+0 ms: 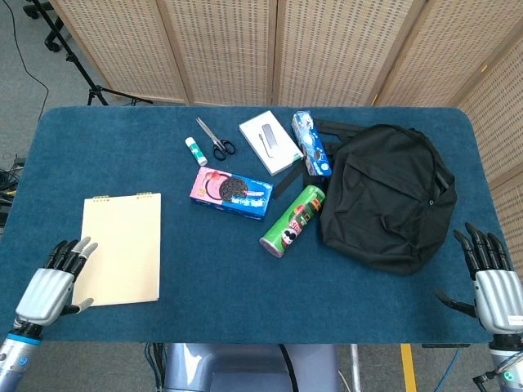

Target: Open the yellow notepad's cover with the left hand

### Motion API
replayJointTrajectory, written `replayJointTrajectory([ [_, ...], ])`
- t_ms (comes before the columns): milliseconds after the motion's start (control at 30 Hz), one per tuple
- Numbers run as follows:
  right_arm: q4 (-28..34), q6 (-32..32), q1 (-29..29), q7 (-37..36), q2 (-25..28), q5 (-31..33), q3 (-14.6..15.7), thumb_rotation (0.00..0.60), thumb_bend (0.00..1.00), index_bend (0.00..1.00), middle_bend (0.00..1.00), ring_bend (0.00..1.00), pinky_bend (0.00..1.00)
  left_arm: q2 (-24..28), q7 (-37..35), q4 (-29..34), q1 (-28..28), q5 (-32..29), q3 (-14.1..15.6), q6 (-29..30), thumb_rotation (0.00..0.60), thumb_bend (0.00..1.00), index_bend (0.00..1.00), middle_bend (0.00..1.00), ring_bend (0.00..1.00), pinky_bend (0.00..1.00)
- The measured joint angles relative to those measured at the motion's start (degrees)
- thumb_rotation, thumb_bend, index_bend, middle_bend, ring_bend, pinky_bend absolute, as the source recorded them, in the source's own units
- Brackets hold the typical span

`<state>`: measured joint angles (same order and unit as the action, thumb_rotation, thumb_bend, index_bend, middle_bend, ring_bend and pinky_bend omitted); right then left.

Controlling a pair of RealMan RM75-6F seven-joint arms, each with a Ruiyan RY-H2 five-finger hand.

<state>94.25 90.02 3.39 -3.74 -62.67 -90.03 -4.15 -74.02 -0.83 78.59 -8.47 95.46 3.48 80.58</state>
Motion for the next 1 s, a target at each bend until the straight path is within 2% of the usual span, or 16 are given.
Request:
replayJointTrajectory([
  [167,0.06,0.14,-0.10,-1.00,0.45,0.44,-0.30,0.600,0.13,0.02,0.00,0.00,0.00,-4.10,-3.14,-6.68,-0.44,2.46,2.33,-0.79,0.600,0.09,0.01,0.00,0.00,0.00],
  [300,0.18,0.31,-0.16,-1.45,0.68,0.45,-0.41,0.600,0.13,0.02,0.00,0.00,0.00,-5.68,-5.46,-9.55,-0.60,3.75,3.33,-0.41,0.600,0.10,0.02,0.00,0.00,0.00],
  [833,0.33,-0.34,-0.03,-1.86,0.88,0.40,-0.24,0.600,0.13,0.02,0.00,0.00,0.00,-10.70,-8.17,-18.37,-0.61,4.56,4.46,0.95,0.600,0.18,0.08,0.00,0.00,0.00],
  [1000,0.34,-0.42,-0.02,-2.12,0.93,0.40,-0.21,0.600,0.13,0.02,0.00,0.00,0.00,-11.25,-8.82,-19.43,-0.66,4.35,4.70,0.98,0.600,0.25,0.09,0.00,0.00,0.00],
])
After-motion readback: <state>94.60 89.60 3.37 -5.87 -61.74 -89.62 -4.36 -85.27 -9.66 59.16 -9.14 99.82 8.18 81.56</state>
